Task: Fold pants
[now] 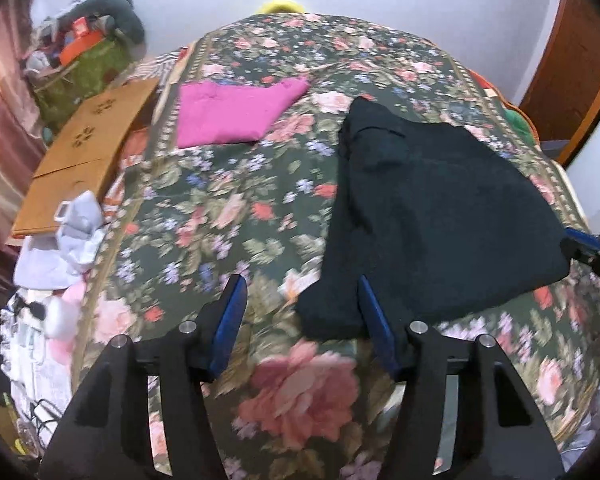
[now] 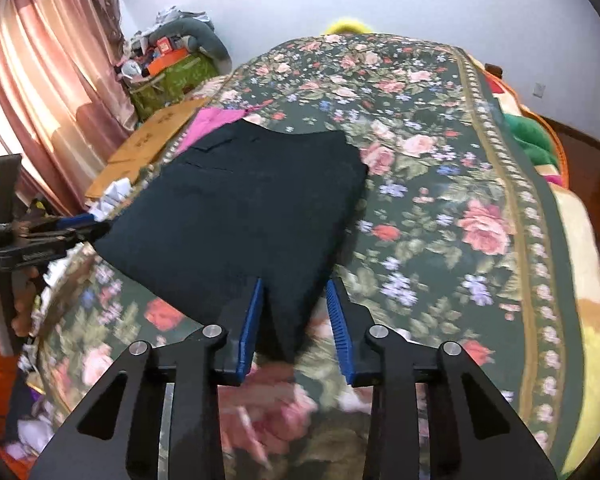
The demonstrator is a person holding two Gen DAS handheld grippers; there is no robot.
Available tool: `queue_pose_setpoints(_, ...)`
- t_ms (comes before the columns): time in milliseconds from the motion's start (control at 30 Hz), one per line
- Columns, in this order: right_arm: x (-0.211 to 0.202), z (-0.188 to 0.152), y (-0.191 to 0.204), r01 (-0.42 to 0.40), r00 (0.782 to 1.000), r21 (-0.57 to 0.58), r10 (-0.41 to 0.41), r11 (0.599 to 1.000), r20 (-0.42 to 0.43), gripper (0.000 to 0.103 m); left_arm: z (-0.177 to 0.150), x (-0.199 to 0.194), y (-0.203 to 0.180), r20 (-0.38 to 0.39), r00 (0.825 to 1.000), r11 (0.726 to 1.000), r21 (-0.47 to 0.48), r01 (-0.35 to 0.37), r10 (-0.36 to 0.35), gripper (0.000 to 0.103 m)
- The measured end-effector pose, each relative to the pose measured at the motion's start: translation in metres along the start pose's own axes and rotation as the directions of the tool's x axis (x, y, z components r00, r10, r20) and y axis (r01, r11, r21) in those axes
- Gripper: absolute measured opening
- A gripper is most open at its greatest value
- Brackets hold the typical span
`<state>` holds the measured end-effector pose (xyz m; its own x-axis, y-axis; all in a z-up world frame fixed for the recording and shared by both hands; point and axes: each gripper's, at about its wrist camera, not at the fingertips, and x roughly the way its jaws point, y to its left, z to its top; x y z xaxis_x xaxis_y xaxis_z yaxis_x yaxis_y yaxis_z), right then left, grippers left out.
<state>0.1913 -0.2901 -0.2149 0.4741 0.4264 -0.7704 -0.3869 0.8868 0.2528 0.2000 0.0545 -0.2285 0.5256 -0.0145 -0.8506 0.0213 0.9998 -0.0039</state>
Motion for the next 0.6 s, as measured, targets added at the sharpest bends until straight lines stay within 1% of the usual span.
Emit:
queue_pose_setpoints(67,-0.002,-0.003,-0.007,0.011,1.000,0.014,-0.011,1.000,-0.016,0.029,-0.002,0.002,0.009,-0.014,1.000,1.000,-0.022,0.000,-0.001,0.059)
queue_pose_setpoints(100,-0.002,-0.004,-0.010,0.030,0.999,0.016,-0.030,0.999,-0.024,0.026,-0.002,0.002,0.013,-0.017,1.000,0.999,-0.033,0.000,-0.001,0.059)
queue_pose_setpoints(133,-0.003,-0.005,-0.012,0.046,0.999,0.016,-0.045,0.999,-0.031,0.023,-0.001,0.003,0.017,-0.020,1.000,0.999,-0.047,-0.015,0.014,0.058)
queue_pose_setpoints(167,-0.003,-0.007,-0.016,0.054,0.998,0.021,-0.053,0.998,-0.044,0.022,0.001,0.004,0.022,-0.025,0.999,0.997,-0.057,-0.049,0.047,0.056)
queue_pose_setpoints(233,-0.006,-0.009,-0.022,0.050,0.998,0.043,-0.048,0.998,-0.047,0.022,0.004,0.005,0.029,-0.035,0.997,0.995,-0.066,-0.072,0.070,0.052)
queue_pose_setpoints(333,-0.015,-0.007,-0.028,0.046,0.999,0.067,-0.045,0.997,-0.023,0.022,0.016,0.004,0.035,-0.038,0.998,0.996,-0.070,-0.059,0.056,0.052)
queue_pose_setpoints(433,-0.024,0.005,-0.032,0.027,0.999,0.090,-0.030,0.996,0.025,0.023,0.031,-0.006,0.028,-0.001,0.999,0.998,-0.033,-0.047,0.047,0.052)
queue_pose_setpoints(467,-0.025,0.010,-0.032,0.021,0.999,0.093,-0.024,0.995,0.033,0.024,0.037,-0.009,0.023,0.013,0.999,0.999,-0.015,-0.041,0.041,0.052)
queue_pose_setpoints(500,-0.026,0.016,-0.032,0.016,0.999,0.094,-0.021,0.995,0.046,0.027,0.044,-0.010,0.019,0.026,0.999,0.999,-0.002,-0.035,0.035,0.054)
queue_pose_setpoints(533,-0.025,0.023,-0.032,0.016,0.998,0.091,-0.021,0.996,0.055,0.033,0.050,-0.012,0.015,0.035,0.999,0.999,0.009,-0.030,0.030,0.058)
queue_pose_setpoints(600,-0.022,0.036,-0.029,0.024,0.997,0.069,-0.029,0.997,0.076,0.039,0.066,-0.013,0.005,0.068,0.998,0.999,0.036,-0.017,0.015,0.061)
